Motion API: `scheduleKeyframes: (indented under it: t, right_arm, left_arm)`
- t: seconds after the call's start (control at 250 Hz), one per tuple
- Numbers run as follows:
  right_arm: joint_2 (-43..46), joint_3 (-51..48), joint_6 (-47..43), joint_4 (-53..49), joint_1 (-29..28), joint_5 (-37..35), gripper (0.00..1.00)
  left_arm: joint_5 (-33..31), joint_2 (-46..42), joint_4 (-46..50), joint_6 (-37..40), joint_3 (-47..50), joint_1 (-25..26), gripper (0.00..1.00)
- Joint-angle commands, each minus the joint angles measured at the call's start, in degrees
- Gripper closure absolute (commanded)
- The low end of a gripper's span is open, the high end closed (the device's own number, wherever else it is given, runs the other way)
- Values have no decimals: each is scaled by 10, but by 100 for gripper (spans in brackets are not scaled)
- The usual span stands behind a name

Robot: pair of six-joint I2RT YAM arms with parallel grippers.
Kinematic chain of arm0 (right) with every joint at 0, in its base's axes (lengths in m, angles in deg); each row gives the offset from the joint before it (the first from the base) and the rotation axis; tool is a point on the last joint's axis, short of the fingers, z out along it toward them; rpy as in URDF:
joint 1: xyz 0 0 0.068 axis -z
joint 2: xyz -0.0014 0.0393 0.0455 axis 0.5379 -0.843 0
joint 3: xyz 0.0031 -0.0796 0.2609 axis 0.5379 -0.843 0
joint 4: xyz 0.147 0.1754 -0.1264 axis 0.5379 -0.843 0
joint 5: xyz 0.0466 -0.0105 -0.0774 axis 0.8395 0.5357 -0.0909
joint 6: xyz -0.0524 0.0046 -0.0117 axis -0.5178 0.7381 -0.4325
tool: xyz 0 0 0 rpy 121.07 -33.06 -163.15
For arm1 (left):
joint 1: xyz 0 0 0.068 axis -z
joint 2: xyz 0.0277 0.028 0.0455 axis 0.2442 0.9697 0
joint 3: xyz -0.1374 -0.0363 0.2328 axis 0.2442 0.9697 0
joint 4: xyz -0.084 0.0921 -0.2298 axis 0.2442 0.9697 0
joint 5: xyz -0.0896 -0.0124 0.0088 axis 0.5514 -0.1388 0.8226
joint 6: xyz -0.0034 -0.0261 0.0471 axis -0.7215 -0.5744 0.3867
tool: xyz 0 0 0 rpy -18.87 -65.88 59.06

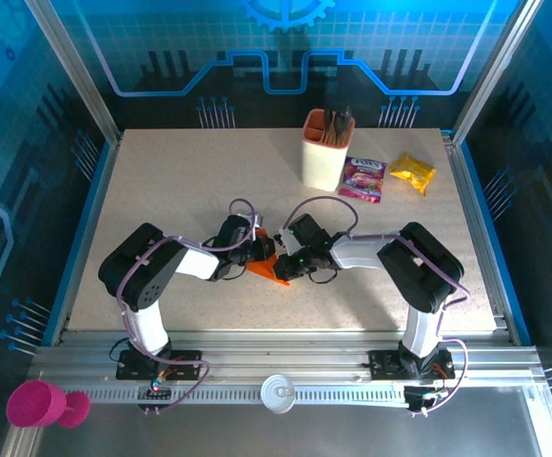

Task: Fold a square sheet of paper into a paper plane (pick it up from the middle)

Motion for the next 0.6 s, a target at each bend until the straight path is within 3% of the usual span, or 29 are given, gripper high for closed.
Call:
scheduleKeyframes:
  t: [0.0,0.595]
  right_arm:
    - [11,-35,-4,-32,5,15,100]
    - [71,-166,23,-2,9,-8,100]
  left_arm:
    - [-34,38,95,18,17,0,100]
    - [-45,46,106,19,16,0,100]
